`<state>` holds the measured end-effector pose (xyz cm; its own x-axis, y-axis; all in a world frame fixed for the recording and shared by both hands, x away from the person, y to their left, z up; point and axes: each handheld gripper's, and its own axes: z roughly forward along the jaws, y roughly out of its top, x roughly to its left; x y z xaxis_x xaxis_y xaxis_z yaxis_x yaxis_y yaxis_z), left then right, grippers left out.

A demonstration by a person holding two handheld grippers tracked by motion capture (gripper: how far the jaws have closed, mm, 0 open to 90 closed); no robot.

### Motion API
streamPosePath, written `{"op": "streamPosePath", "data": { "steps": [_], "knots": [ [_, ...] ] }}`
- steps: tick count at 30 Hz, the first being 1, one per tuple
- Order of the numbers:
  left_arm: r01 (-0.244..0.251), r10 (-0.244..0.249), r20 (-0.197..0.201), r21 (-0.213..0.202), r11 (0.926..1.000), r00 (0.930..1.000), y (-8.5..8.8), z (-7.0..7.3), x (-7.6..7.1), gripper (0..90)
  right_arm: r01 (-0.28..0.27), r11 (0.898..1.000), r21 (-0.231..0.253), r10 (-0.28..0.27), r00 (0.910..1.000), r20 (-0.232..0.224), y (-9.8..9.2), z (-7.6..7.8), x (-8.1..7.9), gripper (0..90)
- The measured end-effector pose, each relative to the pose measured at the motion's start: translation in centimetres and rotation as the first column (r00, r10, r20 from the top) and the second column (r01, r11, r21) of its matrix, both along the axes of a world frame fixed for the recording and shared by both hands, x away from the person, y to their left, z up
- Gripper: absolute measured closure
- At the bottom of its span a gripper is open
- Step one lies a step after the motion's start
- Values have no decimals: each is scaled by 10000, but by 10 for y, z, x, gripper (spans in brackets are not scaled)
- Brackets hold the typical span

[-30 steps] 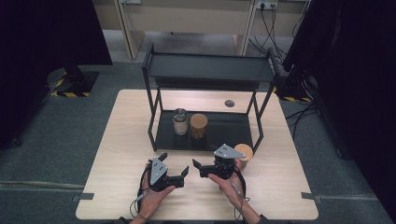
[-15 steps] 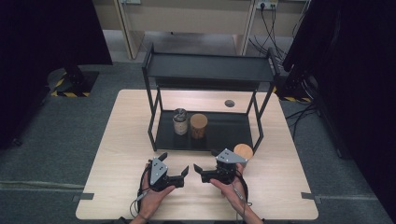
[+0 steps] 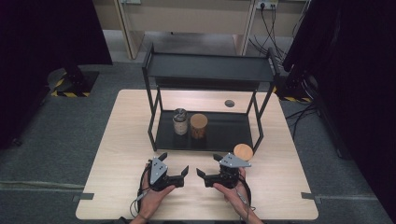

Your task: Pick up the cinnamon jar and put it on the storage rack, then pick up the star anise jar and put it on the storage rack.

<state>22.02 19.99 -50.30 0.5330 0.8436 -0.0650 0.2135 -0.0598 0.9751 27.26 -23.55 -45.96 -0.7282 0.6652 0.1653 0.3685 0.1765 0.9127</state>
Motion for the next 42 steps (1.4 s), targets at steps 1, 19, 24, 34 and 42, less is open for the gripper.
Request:
{"op": "streamPosePath", "data": {
  "steps": [1, 19, 24, 34, 42],
  "knots": [
    [-4, 4, -7, -8, 10000, 10000, 0, 0, 0, 19, -9, 10000, 11, 9, 10000, -2, -1, 0, 0, 65],
    [-10, 10, -37, -21, 10000, 10000, 0, 0, 0, 20, -69, 9999, 105, 70, 10000, -39, -8, -2, -7, 64],
    [-1, 1, -35, 1, 10000, 10000, 0, 0, 1, 20, -98, 9999, 85, 98, 9999, -29, -8, -2, -8, 64],
    [4, -4, -36, -1, 10000, 10000, 0, 0, 1, 20, -172, 9998, 116, 172, 9999, -7, -10, -2, -11, 64],
    [37, -37, 31, 52, 10000, 10000, 0, 0, 0, 20, -202, 9997, 108, 202, 9998, 32, -13, -1, -17, 64]
  ]
}}
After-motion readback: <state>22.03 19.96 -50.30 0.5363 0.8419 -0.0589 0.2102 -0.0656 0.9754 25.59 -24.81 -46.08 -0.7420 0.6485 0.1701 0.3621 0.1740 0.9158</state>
